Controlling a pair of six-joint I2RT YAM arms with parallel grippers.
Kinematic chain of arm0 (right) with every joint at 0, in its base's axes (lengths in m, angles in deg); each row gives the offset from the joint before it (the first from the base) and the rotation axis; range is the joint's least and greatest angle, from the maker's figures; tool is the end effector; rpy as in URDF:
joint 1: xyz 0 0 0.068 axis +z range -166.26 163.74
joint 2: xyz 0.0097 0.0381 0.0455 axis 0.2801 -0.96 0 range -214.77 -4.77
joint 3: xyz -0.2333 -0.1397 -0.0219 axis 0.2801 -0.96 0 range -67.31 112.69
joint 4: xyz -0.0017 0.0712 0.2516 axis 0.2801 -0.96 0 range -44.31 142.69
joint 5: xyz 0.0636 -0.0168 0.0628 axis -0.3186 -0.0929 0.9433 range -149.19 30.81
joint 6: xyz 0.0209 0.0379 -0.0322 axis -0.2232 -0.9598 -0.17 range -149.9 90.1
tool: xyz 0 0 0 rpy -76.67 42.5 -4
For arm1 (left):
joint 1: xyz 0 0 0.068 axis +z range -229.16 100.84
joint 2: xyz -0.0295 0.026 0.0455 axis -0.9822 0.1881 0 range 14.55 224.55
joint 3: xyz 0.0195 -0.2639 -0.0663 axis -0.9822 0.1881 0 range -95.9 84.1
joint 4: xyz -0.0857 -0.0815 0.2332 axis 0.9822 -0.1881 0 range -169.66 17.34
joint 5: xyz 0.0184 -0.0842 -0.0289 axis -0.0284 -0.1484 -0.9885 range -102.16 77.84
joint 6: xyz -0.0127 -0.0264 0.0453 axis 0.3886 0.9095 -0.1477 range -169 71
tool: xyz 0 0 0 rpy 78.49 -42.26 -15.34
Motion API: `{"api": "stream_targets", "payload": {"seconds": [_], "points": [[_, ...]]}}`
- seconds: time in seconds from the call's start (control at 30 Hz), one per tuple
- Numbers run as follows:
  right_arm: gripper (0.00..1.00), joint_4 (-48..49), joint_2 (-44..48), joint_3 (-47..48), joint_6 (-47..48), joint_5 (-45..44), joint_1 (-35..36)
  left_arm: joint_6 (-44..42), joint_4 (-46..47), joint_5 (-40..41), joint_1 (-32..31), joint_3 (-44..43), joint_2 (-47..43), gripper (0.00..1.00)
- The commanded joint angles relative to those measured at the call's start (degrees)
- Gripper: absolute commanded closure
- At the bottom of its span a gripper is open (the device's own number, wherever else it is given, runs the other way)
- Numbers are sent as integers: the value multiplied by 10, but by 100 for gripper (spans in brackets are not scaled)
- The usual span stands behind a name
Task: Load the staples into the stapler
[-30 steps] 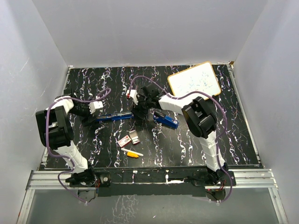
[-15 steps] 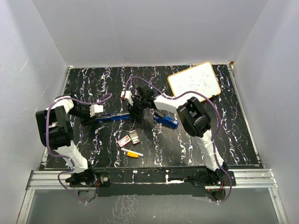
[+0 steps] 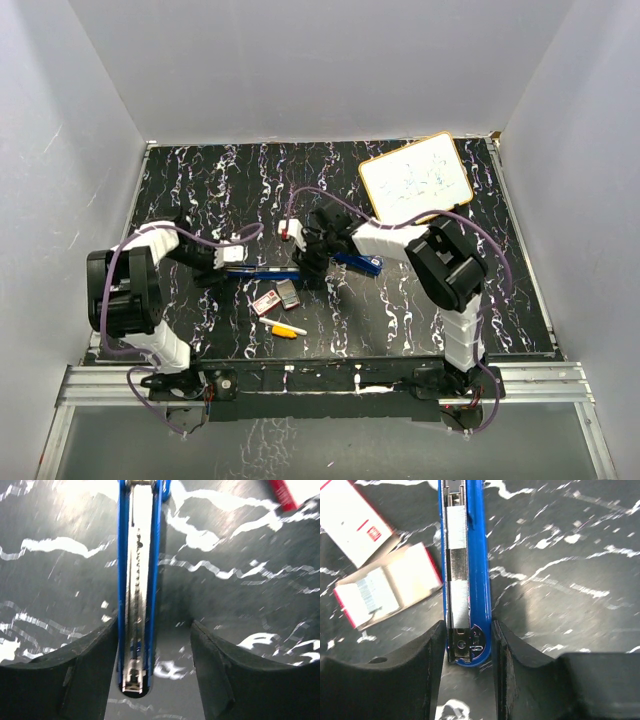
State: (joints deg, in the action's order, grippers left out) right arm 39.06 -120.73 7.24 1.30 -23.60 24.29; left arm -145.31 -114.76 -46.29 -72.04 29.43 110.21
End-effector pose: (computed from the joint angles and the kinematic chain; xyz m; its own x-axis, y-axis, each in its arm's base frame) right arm 0.3042 0.2875 0.1494 -0.1274 -0.6636 -0.7372 -0.9916 0.0669 0.1111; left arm 0.2831 0.0152 0.1581 0.0728 0.8382 -0.5405 0.9830 0.0312 0.1808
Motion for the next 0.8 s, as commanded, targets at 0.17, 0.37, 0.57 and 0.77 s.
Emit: {"api": "stream_targets", "payload": {"seconds": [0.17, 0.37, 0.57, 0.77], "points": [[85, 49, 93, -127, -14, -49, 7, 63, 21, -46, -41, 40, -84, 22], [87, 49, 112, -150, -3, -71, 7, 9, -9, -31, -2, 13, -78, 10], [88, 23, 119, -141, 12, -81, 8, -65, -86, -37, 42, -58, -10, 10], [88, 25, 116, -144, 14, -82, 7, -108, -76, -85, 45, -35, 0, 11]]}}
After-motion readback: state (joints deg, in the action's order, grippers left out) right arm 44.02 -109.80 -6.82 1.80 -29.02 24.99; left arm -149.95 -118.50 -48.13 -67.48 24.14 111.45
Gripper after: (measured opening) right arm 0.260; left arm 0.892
